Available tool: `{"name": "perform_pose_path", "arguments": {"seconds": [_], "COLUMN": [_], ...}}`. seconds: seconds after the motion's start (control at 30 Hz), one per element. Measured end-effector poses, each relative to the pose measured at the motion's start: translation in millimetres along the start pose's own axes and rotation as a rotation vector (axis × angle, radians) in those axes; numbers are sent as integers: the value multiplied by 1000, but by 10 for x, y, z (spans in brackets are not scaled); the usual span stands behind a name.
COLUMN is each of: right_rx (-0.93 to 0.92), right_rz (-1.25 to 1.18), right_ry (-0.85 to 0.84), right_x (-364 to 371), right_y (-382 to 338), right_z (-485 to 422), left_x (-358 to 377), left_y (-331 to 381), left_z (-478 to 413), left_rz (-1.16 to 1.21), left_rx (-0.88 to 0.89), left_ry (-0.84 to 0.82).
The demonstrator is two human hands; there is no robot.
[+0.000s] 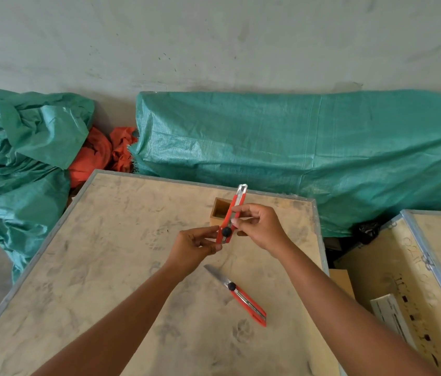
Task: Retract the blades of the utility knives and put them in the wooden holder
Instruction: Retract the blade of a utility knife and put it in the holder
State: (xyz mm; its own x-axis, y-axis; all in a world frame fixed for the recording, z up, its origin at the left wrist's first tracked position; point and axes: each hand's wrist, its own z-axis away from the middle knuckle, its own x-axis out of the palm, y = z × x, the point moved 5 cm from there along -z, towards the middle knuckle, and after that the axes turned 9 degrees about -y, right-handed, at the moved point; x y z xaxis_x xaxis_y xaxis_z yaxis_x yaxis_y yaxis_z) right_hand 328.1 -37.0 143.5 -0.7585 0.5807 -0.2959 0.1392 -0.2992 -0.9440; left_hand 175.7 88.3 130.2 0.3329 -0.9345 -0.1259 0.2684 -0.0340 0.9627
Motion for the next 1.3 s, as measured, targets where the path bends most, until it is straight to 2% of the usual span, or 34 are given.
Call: {"name": "perform_pose_path", "arguments": {"seconds": [0.23, 0.3, 0.4, 0.5, 1.0, 1.3], "right_rx": [-2, 14, 38, 48, 142, 126], "right_rz": [146, 203, 260, 331, 394, 300], "right_ry": [242, 289, 301, 289, 186, 178], "right_x": [-218, -205, -144, -70, 100, 406], "right_y": [208, 297, 451, 577, 763, 673], "right_z": [-837, -972, -1091, -1133, -1024, -527], "left_x": [-156, -160, -120, -87, -152, -447], "left_y": [-138, -211, -394, -506, -635, -726], "left_z": [-970, -1168, -1397, -1512, -1517, -894], "left_rz": [-340, -383, -443, -411, -352, -202], "left_rx": [-74, -134, -264, -314, -282, -223], "left_ry": [97, 126, 83, 47, 93, 173]}}
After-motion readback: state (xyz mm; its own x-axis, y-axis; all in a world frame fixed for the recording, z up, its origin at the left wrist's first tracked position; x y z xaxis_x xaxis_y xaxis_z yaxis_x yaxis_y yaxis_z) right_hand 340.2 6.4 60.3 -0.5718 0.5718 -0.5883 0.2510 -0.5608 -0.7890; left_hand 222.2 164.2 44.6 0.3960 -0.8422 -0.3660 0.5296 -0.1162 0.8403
